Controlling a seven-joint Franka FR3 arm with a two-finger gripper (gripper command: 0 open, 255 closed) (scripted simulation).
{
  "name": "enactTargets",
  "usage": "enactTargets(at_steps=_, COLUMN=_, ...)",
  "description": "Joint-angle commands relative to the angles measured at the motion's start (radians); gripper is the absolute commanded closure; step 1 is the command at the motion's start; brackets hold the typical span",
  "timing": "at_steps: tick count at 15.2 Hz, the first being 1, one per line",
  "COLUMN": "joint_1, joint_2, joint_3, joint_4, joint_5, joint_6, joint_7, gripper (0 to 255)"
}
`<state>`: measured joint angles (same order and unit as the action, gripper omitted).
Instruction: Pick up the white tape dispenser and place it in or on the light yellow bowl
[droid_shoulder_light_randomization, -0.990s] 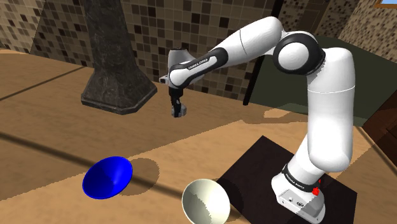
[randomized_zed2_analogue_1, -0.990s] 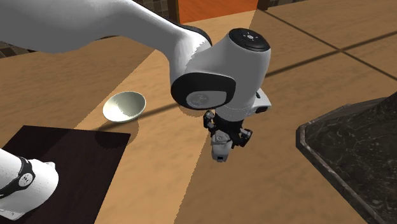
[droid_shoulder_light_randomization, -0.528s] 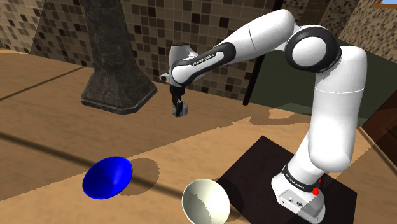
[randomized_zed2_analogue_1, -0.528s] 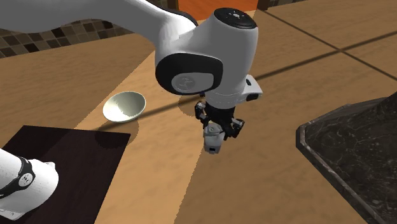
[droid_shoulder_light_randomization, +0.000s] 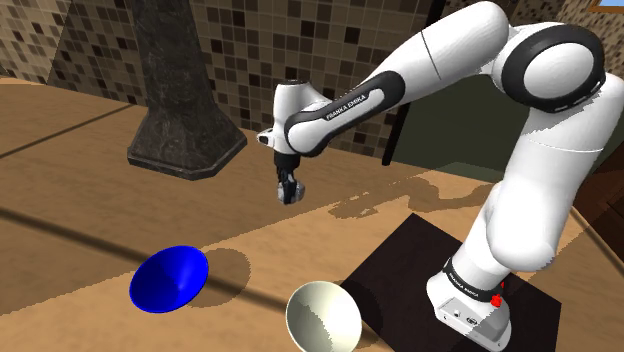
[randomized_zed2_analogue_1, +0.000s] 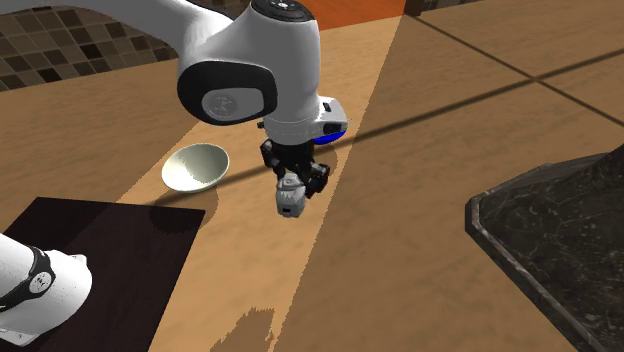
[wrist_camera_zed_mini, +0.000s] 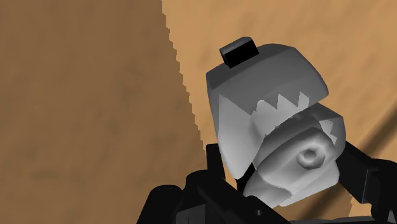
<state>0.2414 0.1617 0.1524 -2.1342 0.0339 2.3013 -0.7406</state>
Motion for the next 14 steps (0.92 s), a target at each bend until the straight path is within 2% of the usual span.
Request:
enactTargets(at_steps=1, joint_1=0.021, joint_2=-0.043, joint_3=0.017, joint_4=-0.056, joint_5=0.006, joint_6=0.016, joint_7=0.035, gripper=255)
enactTargets(at_steps=8, joint_1=0.094, joint_2=-0.191, joint_3=0.087, joint_4=-0.243, joint_5=0.043, joint_6=0.063, joint_7=0.152, gripper=255)
enactTargets(at_steps=14, joint_1=0.169, joint_2=-0.299, joint_3=0.163, joint_4=-0.361, joint_5=0.092, joint_6=0.083, joint_7=0.264, gripper=255)
